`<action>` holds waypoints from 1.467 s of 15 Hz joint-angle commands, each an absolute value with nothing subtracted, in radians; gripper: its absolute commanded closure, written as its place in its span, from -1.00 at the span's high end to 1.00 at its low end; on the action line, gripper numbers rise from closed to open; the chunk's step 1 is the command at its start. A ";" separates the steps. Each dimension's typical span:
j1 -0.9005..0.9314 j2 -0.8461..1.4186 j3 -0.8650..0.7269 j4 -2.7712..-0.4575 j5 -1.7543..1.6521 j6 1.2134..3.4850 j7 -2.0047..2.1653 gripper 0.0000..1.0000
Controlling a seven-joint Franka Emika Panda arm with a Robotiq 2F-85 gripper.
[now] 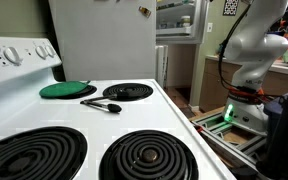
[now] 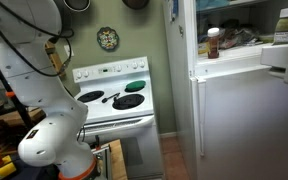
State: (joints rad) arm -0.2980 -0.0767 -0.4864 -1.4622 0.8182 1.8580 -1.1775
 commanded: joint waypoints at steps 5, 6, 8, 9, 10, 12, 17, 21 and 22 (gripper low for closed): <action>-0.328 -0.057 -0.475 -1.397 0.880 1.524 -1.225 1.00; -0.326 -0.063 -0.472 -1.396 0.885 1.471 -1.229 1.00; -0.317 -0.075 -0.455 -1.400 0.885 1.372 -1.239 1.00; -0.312 -0.087 -0.444 -1.406 0.879 1.328 -1.249 1.00; -0.311 -0.087 -0.439 -1.397 0.883 1.274 -1.264 1.00; -0.319 -0.086 -0.439 -1.366 0.889 1.181 -1.305 1.00; -0.353 -0.088 -0.482 -1.290 0.947 1.019 -1.405 1.00; -0.371 -0.083 -0.502 -1.271 1.015 1.029 -1.438 1.00; -0.370 -0.085 -0.499 -1.275 1.030 1.037 -1.438 1.00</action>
